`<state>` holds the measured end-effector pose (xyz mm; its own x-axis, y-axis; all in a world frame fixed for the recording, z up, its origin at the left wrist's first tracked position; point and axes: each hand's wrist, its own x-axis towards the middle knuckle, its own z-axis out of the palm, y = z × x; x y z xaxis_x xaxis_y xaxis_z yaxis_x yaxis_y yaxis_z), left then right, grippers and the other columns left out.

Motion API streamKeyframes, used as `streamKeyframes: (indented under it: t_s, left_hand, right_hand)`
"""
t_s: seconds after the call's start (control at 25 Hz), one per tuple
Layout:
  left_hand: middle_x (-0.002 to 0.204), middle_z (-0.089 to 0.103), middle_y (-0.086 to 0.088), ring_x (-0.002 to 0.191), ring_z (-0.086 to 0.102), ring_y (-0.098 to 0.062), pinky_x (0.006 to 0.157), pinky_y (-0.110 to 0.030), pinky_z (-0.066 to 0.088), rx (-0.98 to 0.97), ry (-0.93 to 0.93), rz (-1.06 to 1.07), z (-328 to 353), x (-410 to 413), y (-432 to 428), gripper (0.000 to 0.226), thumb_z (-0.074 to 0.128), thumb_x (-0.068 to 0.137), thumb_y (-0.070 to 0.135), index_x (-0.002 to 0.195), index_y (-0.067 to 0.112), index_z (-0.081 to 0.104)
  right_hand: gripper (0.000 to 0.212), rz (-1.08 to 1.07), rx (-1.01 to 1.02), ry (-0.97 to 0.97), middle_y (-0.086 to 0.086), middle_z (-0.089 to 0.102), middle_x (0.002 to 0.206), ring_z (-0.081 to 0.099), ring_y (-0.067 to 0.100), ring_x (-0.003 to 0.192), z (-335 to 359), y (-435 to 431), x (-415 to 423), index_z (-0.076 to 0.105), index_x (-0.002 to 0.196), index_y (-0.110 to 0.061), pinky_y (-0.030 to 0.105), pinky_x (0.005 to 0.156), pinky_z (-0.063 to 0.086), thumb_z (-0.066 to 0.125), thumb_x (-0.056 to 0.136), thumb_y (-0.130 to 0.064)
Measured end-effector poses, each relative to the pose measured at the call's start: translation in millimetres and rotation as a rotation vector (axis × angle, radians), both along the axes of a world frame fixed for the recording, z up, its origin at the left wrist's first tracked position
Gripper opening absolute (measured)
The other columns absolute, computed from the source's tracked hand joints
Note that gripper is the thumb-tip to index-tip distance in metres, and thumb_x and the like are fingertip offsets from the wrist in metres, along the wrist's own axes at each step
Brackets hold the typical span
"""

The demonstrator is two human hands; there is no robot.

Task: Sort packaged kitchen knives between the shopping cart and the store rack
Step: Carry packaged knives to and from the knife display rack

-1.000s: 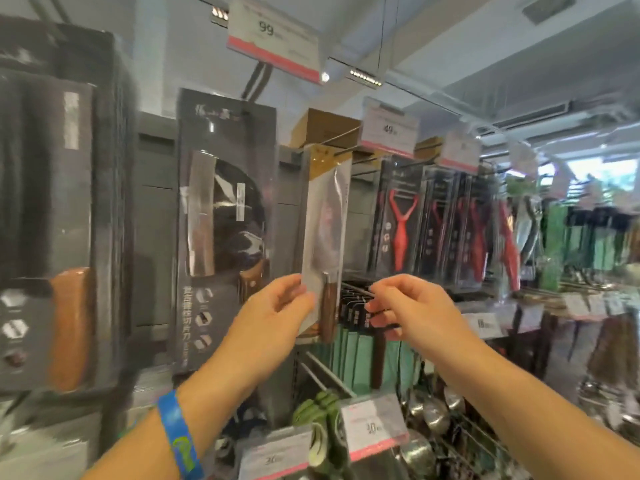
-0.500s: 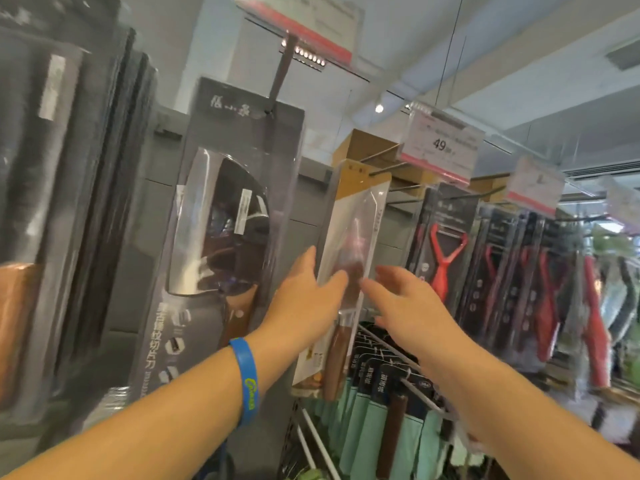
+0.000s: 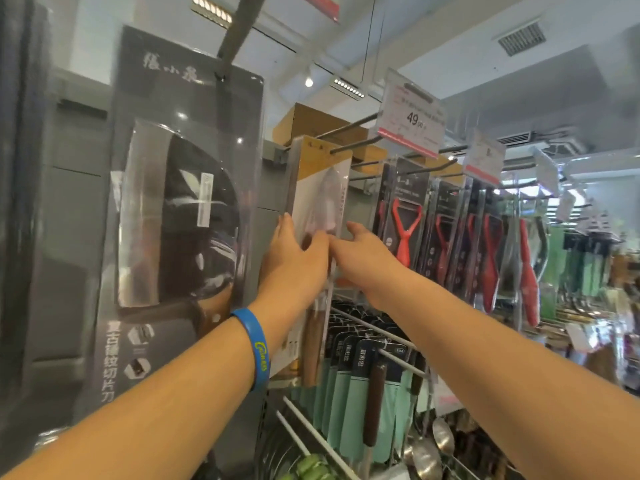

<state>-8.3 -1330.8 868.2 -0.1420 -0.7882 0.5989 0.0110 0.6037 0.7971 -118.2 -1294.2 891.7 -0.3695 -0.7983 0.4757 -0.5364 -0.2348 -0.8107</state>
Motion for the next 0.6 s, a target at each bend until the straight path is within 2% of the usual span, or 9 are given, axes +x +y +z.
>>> streamKeyframes:
  t_s: [0.12, 0.2, 0.28, 0.36, 0.44, 0.52, 0.6]
  left_hand:
    - [0.156, 0.039, 0.001, 0.138, 0.043, -0.022, 0.109, -0.030, 0.034, -0.001, 0.048, 0.003, 0, 9, 6, 0.062, 0.044, 0.100, 0.038, 0.157, 0.028, 0.022]
    - [0.155, 0.040, 0.001, 0.138, 0.042, -0.021, 0.108, -0.030, 0.034, -0.061, 0.046, 0.016, -3, 14, 13, 0.057, 0.043, 0.102, 0.036, 0.156, 0.027, 0.027]
    - [0.154, 0.042, 0.000, 0.137, 0.043, -0.021, 0.109, -0.030, 0.034, -0.126, 0.020, 0.056, -3, 17, 22, 0.055, 0.043, 0.101, 0.035, 0.154, 0.025, 0.032]
    - [0.154, 0.041, 0.000, 0.138, 0.040, -0.019, 0.104, -0.021, 0.030, -0.191, 0.016, 0.054, -2, 14, 33, 0.055, 0.045, 0.100, 0.033, 0.153, 0.022, 0.034]
    - [0.156, 0.036, 0.002, 0.140, 0.036, -0.016, 0.095, -0.015, 0.023, -0.228, -0.015, 0.020, -4, 11, 44, 0.059, 0.045, 0.100, 0.034, 0.155, 0.019, 0.030]
    - [0.157, 0.031, 0.003, 0.141, 0.033, -0.016, 0.096, -0.017, 0.022, -0.240, -0.044, 0.011, -6, 8, 49, 0.062, 0.044, 0.100, 0.039, 0.156, 0.020, 0.025]
    - [0.157, 0.031, 0.002, 0.141, 0.034, -0.019, 0.105, -0.026, 0.028, -0.236, -0.049, 0.014, -8, 9, 48, 0.062, 0.044, 0.100, 0.042, 0.155, 0.023, 0.025]
  right_hand:
    - [0.073, -0.012, -0.057, 0.016, -0.003, 0.069, 0.112, 0.072, 0.023, 0.101, -3, 1, 4, 0.038, 0.148, -0.031, 0.048, 0.090, 0.061, 0.076, 0.087, -0.046]
    - [0.060, -0.052, -0.077, 0.066, -0.001, 0.073, 0.108, 0.074, 0.021, 0.097, -9, 3, 4, 0.052, 0.130, -0.024, 0.044, 0.083, 0.063, 0.077, 0.083, -0.051]
    - [0.057, -0.080, -0.108, 0.089, -0.001, 0.076, 0.106, 0.075, 0.021, 0.093, -11, 8, 2, 0.060, 0.129, -0.024, 0.036, 0.072, 0.061, 0.077, 0.082, -0.050]
    - [0.050, -0.064, -0.145, 0.103, 0.000, 0.078, 0.104, 0.076, 0.023, 0.095, -10, 16, -4, 0.066, 0.124, -0.023, 0.038, 0.074, 0.060, 0.079, 0.082, -0.048]
    - [0.033, -0.039, -0.143, 0.145, -0.003, 0.079, 0.098, 0.077, 0.018, 0.091, -6, 27, -11, 0.072, 0.112, -0.028, 0.042, 0.076, 0.064, 0.079, 0.086, -0.046]
    - [0.021, -0.019, -0.116, 0.163, -0.009, 0.079, 0.091, 0.077, 0.010, 0.082, -2, 37, -17, 0.075, 0.103, -0.033, 0.030, 0.062, 0.062, 0.077, 0.088, -0.048]
    - [0.029, -0.020, -0.098, 0.186, -0.008, 0.079, 0.092, 0.075, 0.004, 0.077, 2, 40, -22, 0.074, 0.108, -0.031, 0.017, 0.056, 0.054, 0.075, 0.088, -0.052]
